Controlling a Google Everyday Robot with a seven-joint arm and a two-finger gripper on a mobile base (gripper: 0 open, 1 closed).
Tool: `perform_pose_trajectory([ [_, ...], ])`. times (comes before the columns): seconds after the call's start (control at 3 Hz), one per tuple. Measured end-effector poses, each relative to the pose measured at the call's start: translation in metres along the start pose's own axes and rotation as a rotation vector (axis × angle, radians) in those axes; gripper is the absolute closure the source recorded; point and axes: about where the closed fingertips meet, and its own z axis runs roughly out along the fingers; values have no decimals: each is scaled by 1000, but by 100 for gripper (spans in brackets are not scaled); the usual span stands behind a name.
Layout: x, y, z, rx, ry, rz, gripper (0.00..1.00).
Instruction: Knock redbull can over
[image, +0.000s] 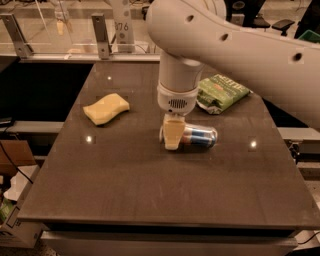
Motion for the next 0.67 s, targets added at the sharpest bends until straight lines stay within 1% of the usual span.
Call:
perform_pose_trajectory([
  [0.33,-5,1,7,-8,7,-18,0],
  [0.67,-5,1,7,-8,7,-18,0],
])
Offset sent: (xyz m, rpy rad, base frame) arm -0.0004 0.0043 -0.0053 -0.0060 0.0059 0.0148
